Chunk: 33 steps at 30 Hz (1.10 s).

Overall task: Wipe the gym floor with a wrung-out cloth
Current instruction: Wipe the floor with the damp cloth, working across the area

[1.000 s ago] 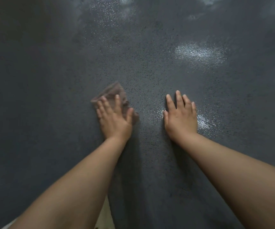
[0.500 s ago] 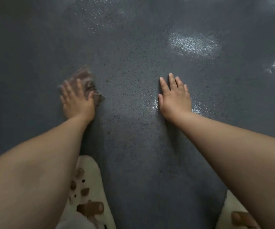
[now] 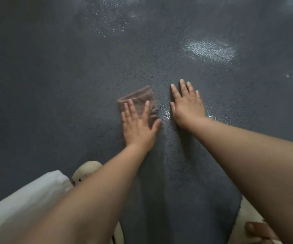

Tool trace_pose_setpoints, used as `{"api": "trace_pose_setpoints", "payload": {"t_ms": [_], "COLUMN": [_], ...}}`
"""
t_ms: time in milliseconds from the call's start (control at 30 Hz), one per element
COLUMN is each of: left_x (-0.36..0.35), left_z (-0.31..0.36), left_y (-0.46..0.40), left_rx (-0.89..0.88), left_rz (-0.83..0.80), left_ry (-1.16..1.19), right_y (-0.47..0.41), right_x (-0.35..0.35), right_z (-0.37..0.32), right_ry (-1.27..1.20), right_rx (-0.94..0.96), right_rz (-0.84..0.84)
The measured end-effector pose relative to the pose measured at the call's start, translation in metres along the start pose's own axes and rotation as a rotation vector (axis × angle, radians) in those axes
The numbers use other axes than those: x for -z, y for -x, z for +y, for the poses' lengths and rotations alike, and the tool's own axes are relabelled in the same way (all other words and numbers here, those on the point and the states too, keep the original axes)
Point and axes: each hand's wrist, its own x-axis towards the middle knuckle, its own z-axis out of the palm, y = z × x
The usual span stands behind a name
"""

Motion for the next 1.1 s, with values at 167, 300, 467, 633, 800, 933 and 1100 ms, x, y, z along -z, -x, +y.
{"api": "trace_pose_setpoints", "payload": {"t_ms": [167,300,467,633,800,933,1100], "left_x": [0.013,0.031,0.029,0.015,-0.005,-0.001,0.037], "left_z": [-0.029,-0.077,-0.151,-0.12,-0.035,-0.004,-0.053], "left_y": [-0.029,-0.058,-0.047,-0.026,0.011,0.003,-0.063], "left_rx": [-0.124,0.083,0.612,0.9,0.396,-0.046,0.021], "left_rz": [-0.039,-0.001,0.131,0.226,0.067,-0.059,-0.096], "left_ry": [-0.138,-0.06,0.208,0.373,0.169,-0.043,-0.022], "right_y": [0.006,0.008,0.007,0.009,0.017,0.023,0.032], "right_x": [-0.005,-0.008,-0.007,-0.01,-0.013,-0.016,-0.025], "right_z": [-0.004,-0.006,-0.009,-0.01,-0.012,-0.02,-0.041], "right_ry": [0.016,0.029,0.024,0.021,0.027,0.017,0.018], "right_rx": [-0.015,-0.026,-0.036,-0.031,-0.031,-0.056,-0.059], "right_rz": [-0.006,-0.012,-0.021,-0.018,-0.024,-0.022,-0.057]}}
